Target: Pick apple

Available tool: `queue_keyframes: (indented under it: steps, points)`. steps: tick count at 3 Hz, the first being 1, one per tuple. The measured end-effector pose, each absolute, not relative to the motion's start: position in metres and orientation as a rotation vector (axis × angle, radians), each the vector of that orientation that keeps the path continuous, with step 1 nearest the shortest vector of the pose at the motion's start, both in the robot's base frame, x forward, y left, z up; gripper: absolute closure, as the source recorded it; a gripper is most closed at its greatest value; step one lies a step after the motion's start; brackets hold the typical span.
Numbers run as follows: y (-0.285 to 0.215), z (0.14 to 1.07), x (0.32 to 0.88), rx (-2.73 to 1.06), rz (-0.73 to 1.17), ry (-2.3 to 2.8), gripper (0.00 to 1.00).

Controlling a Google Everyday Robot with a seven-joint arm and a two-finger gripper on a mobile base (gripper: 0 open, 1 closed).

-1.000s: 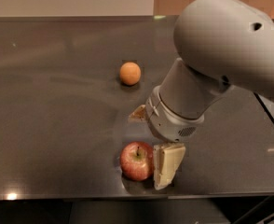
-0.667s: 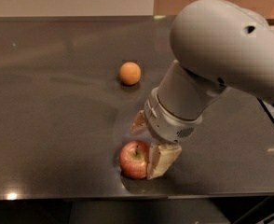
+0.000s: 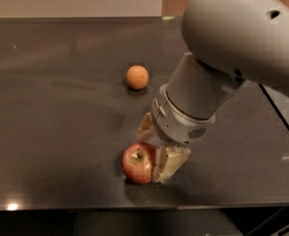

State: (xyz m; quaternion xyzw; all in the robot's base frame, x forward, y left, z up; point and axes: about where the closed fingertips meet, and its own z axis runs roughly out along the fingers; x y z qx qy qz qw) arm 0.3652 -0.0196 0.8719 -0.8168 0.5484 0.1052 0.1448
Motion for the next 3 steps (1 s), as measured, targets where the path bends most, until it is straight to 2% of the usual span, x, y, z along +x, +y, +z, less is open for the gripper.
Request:
queue_keyframes:
  steps: [1,3]
  points:
    - [-0.028,0.889,0.383,-2.311,0.303,1.639,1.00]
    - [-0.034,0.915,0.423,-2.190,0.343,1.712,1.00]
